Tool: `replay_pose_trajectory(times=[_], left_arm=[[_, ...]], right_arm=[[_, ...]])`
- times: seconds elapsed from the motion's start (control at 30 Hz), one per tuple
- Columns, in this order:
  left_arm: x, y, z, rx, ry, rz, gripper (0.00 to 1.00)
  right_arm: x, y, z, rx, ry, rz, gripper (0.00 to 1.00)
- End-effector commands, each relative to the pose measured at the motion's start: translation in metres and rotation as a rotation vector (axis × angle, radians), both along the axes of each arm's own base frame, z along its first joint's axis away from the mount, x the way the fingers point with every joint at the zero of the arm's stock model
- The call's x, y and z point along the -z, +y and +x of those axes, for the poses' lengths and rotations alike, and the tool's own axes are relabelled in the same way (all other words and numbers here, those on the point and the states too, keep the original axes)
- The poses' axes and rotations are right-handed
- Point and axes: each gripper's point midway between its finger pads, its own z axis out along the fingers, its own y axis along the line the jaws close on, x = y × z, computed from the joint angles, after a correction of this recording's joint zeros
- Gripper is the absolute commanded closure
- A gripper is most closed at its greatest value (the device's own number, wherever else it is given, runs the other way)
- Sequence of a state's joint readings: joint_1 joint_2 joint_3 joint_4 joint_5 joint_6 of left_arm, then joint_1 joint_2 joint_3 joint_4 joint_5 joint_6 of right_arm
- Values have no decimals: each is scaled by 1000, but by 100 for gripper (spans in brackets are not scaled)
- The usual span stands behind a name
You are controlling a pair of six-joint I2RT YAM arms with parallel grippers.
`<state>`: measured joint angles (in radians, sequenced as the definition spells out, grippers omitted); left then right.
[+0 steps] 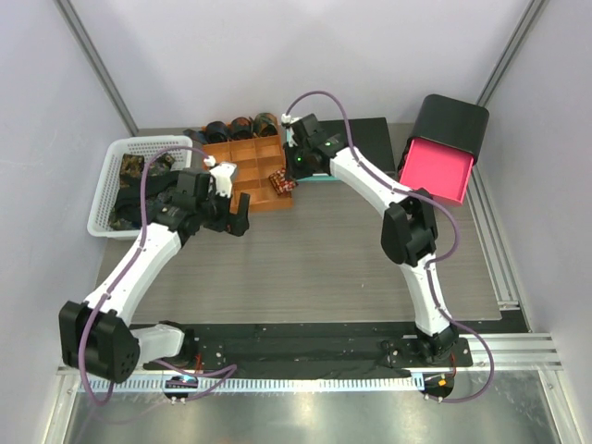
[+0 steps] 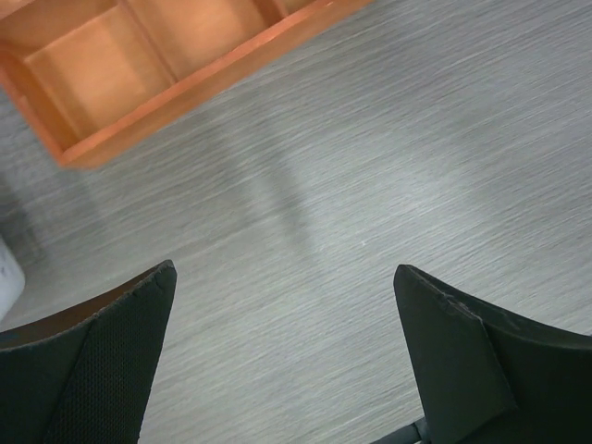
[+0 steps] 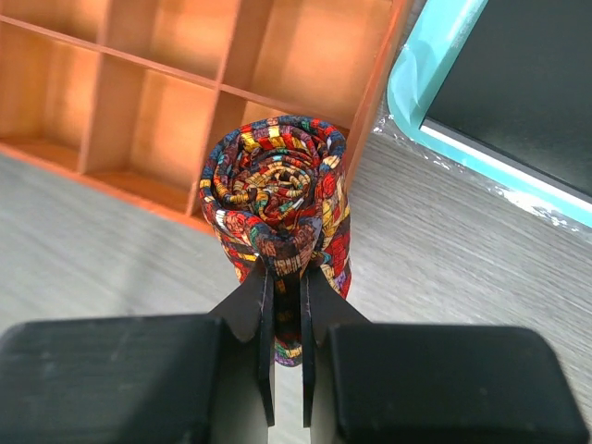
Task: Roll the ties
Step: Place the tie in the storage box.
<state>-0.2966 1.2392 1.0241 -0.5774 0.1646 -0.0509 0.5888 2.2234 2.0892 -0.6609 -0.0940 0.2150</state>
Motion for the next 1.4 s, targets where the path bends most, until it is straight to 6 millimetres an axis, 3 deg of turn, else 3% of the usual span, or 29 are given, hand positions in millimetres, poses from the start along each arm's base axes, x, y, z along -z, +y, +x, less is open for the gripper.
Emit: replay_pose_trajectory(times=[0.0, 0.23, 0.6, 0.93, 1.0, 1.03, 1.2, 1.33, 1.37], left_arm=[[1, 18, -9, -90, -10, 7, 0], [-6, 23, -14, -94, -58, 11, 0], [-7, 27, -20, -104, -90, 8, 0], [-9, 27, -19, -103, -98, 5, 0], [-9, 26, -20, -101, -95, 3, 0], [-8, 26, -20, -100, -92, 3, 0], [-7, 25, -19, -117, -69, -9, 0], [-13, 23, -14, -119, -55, -14, 0], [-15, 22, -12, -121, -56, -12, 0]], right_arm=[[-31, 10, 17, 37, -112, -2, 99], [3, 18, 21, 90, -39, -25, 99], [25, 32, -2, 111, 106, 10, 99], [58, 35, -3, 120, 166, -17, 99], [61, 36, -2, 117, 173, -13, 92], [62, 38, -3, 109, 180, -6, 76], [34, 52, 4, 79, 135, 74, 48], [-12, 57, 12, 50, 48, 138, 36], [-34, 57, 11, 33, 7, 156, 33]])
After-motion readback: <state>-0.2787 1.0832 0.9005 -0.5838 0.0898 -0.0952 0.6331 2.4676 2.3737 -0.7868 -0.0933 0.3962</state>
